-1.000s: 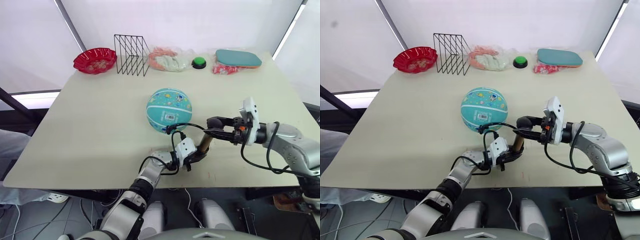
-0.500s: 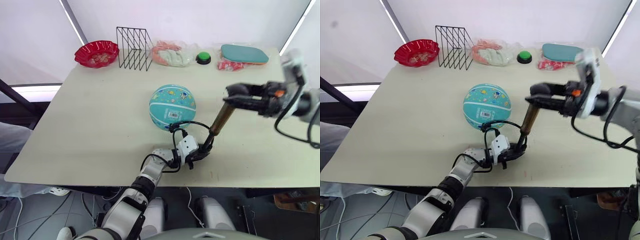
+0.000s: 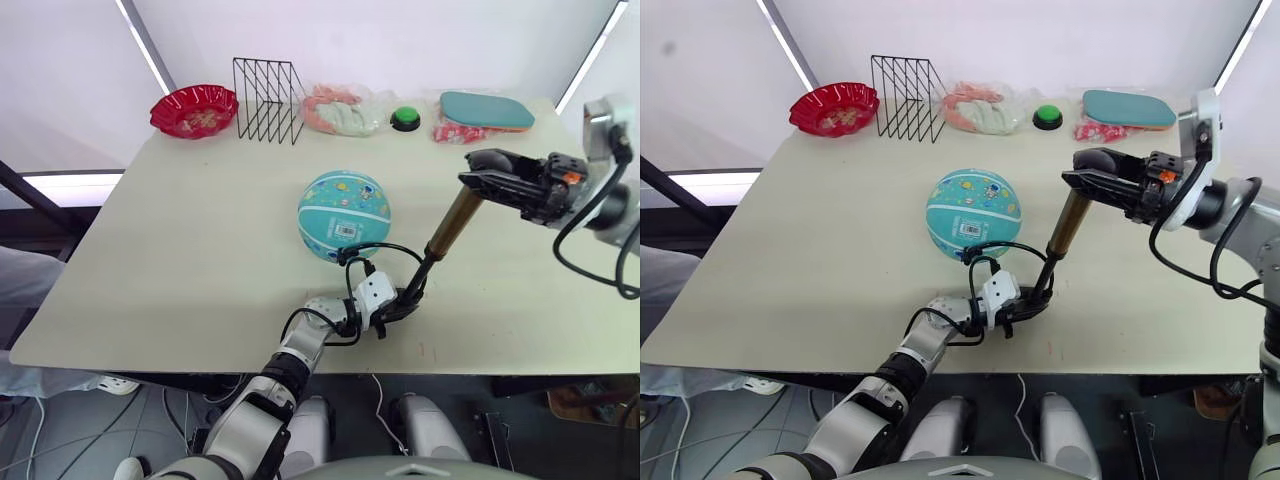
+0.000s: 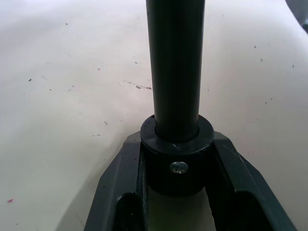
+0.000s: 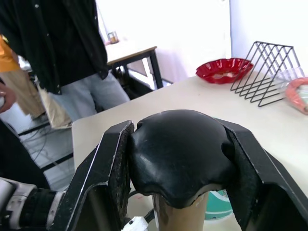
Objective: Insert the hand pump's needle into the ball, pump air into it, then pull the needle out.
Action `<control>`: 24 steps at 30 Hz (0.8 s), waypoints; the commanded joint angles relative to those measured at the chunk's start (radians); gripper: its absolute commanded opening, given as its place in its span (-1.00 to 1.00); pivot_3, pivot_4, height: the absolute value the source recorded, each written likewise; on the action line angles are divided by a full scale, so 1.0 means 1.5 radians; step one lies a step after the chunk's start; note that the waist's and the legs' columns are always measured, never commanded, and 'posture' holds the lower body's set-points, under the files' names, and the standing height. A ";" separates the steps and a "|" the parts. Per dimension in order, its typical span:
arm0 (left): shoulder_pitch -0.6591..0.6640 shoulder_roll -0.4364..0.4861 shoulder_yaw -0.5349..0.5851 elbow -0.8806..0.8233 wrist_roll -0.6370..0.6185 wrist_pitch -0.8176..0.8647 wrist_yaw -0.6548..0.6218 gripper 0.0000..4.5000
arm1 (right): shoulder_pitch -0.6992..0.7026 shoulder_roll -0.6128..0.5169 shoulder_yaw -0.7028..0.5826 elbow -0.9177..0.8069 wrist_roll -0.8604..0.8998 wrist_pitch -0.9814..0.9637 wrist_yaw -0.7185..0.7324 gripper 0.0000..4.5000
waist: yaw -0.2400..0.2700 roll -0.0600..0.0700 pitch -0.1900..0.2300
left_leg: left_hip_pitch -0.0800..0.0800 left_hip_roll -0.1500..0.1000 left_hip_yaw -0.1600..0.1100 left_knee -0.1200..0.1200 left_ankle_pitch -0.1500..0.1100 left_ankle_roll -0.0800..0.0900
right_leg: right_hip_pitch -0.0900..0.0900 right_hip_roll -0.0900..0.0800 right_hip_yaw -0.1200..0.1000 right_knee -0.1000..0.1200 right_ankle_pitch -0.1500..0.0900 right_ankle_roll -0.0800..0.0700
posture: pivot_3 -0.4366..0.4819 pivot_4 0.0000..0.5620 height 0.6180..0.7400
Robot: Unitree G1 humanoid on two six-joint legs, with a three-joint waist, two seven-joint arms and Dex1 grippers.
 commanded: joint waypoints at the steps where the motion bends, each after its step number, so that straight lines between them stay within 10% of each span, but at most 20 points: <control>1: 0.039 0.010 -0.003 0.025 0.004 0.019 -0.006 -0.53 | 0.060 0.017 0.092 0.009 -0.108 -0.030 -0.003 -0.10 | -0.004 0.000 -0.002 | 0.000 0.001 0.000 0.000 0.000 0.000 | 0.002 0.000 0.000 0.000 0.000 0.000 | -0.05 -0.47 1.00; 13: 0.043 0.017 -0.002 0.006 0.002 0.034 -0.009 -0.53 | 0.158 0.122 0.233 0.134 -0.297 -0.209 0.012 -0.10 | -0.013 -0.001 -0.011 | 0.011 0.003 0.000 -0.006 0.000 0.000 | 0.007 0.003 0.000 -0.001 -0.002 -0.003 | -0.05 -0.47 1.00; 24: 0.033 0.010 -0.002 0.028 0.003 0.029 -0.006 -0.53 | 0.031 0.065 0.056 0.001 -0.144 -0.089 -0.032 -0.10 | -0.002 -0.001 -0.001 | 0.007 0.001 0.000 -0.006 0.000 0.000 | 0.005 0.001 0.000 -0.001 -0.002 -0.003 | -0.05 -0.47 1.00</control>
